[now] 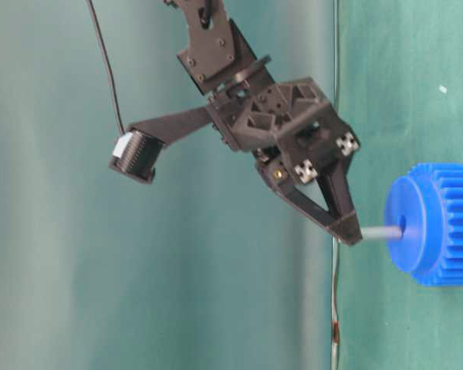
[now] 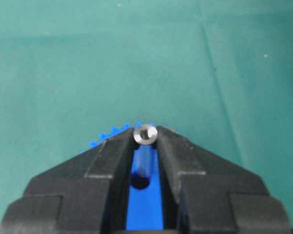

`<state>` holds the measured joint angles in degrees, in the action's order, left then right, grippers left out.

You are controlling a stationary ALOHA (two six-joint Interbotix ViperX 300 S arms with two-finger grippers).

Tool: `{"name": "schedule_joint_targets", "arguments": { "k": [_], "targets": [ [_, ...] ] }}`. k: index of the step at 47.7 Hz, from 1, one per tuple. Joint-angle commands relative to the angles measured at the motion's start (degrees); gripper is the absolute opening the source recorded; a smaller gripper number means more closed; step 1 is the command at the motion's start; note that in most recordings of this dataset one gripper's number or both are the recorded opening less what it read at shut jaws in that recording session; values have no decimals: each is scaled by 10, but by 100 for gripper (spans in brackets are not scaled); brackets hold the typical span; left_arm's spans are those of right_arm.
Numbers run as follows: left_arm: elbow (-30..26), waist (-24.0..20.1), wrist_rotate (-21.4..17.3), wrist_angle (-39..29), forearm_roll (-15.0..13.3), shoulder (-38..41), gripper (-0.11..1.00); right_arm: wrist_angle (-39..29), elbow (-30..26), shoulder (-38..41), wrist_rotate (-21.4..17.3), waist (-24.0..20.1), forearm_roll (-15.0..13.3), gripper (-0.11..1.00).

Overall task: Insert the shaft into the center hole of the gear.
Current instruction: 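Align the held shaft vertically over the gear's center hole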

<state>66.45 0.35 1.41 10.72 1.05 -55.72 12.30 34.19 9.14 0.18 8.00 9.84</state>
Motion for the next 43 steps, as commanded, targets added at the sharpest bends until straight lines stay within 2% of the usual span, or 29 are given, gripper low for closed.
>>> {"name": "schedule_joint_targets", "arguments": {
  "k": [1, 28, 43],
  "targets": [
    [-15, -1, 1, 4, 2, 2, 0, 5, 4, -34, 0, 3, -1, 16],
    [-15, -1, 1, 4, 2, 2, 0, 33, 8, -4, -4, 3, 3, 16],
    [-15, -1, 2, 2, 2, 2, 0, 32, 9, -25, -2, 4, 2, 16]
  ]
}}
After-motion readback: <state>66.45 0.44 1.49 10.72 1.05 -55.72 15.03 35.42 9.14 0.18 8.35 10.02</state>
